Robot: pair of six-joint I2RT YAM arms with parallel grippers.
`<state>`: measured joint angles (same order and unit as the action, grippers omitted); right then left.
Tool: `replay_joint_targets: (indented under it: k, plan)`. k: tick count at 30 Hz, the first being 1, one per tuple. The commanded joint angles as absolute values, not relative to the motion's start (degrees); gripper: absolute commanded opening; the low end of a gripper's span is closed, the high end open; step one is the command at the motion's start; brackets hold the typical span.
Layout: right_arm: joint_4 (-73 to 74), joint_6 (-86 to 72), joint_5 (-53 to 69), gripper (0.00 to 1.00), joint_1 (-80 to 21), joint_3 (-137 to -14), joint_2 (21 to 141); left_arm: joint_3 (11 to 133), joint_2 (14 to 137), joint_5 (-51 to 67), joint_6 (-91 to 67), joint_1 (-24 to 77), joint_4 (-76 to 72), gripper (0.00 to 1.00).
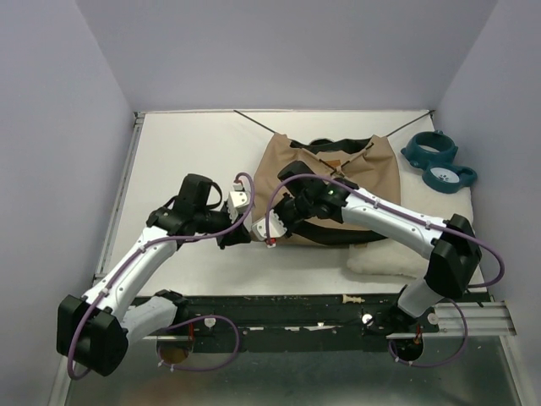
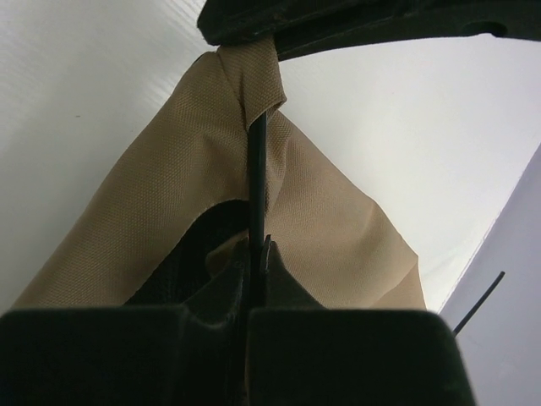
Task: Set up the pet tent
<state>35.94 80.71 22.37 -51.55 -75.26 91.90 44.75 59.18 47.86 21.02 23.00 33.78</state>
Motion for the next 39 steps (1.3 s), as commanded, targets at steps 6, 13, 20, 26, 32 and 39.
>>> replay_joint_targets:
  k: [6,13,20,26,32,39]
  plan:
    - [39.82,82.62,23.29,0.01,-53.52,-72.07,89.38,49.04,62.22,45.88,22.24,23.03,34.81,0.05]
    - [37.27,78.49,20.57,0.01,-54.67,-74.00,91.67,50.36,63.37,48.34,22.33,23.03,36.21,0.07]
    - [35.95,78.93,22.59,0.01,-54.84,-73.04,90.00,50.27,64.07,47.02,19.60,23.03,34.54,0.10]
    - [35.69,78.93,22.59,0.01,-54.93,-73.21,90.09,50.54,65.74,48.86,17.41,23.03,34.63,0.16]
    - [35.59,81.73,22.50,0.01,-55.46,-70.76,89.12,49.31,66.53,50.45,11.70,23.03,31.12,0.17]
    - [31.82,82.53,19.42,0.01,-55.99,-67.85,89.21,49.66,67.94,53.09,7.22,23.03,30.42,0.17]
